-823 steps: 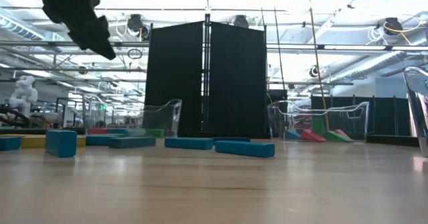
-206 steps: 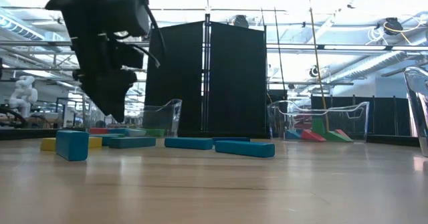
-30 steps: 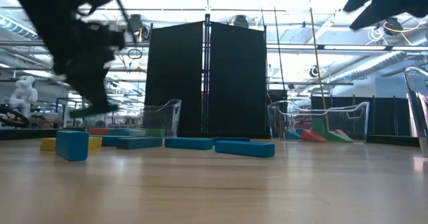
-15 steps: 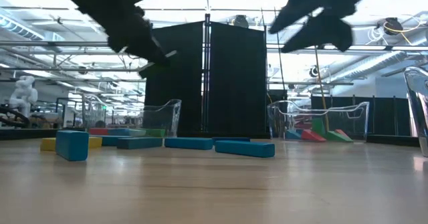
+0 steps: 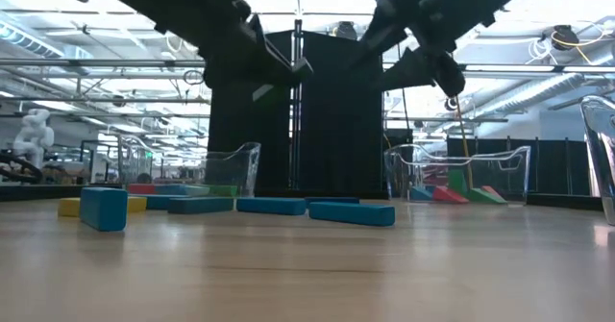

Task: Sort blocks by size
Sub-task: Put the green rectangular block into the bottom right transparent bin

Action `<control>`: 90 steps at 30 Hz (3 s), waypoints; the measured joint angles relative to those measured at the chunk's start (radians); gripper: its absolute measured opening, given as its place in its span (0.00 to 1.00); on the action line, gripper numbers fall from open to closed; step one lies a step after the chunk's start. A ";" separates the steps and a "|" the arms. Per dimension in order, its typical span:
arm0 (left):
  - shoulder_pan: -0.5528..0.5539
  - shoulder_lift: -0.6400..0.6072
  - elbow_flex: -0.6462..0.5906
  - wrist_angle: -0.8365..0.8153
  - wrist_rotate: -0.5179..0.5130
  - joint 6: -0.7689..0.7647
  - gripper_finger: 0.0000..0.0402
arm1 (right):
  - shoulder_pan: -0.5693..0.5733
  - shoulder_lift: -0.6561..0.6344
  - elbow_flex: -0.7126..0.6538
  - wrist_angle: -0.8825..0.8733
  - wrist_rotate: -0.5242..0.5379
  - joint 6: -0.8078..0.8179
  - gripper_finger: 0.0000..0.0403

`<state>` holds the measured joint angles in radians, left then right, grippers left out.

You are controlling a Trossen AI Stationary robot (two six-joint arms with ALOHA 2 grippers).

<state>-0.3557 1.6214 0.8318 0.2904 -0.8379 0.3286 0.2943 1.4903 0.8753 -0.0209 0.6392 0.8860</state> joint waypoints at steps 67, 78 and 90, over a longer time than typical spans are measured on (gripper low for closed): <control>-0.001 0.100 0.127 -0.213 0.018 -0.296 0.33 | 0.070 -0.214 0.000 -0.289 -0.070 -0.079 0.12; -0.041 0.092 0.127 -0.375 -0.019 -0.425 0.34 | 0.239 -0.396 0.000 -0.645 -0.068 0.136 0.12; -0.046 0.092 0.126 -0.652 -0.097 -0.634 0.34 | 0.443 -0.460 0.000 -0.821 -0.207 0.366 0.12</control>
<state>-0.4015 1.7134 0.9581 -0.3615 -0.9349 -0.3055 0.7373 1.0302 0.8753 -0.8418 0.4324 1.2518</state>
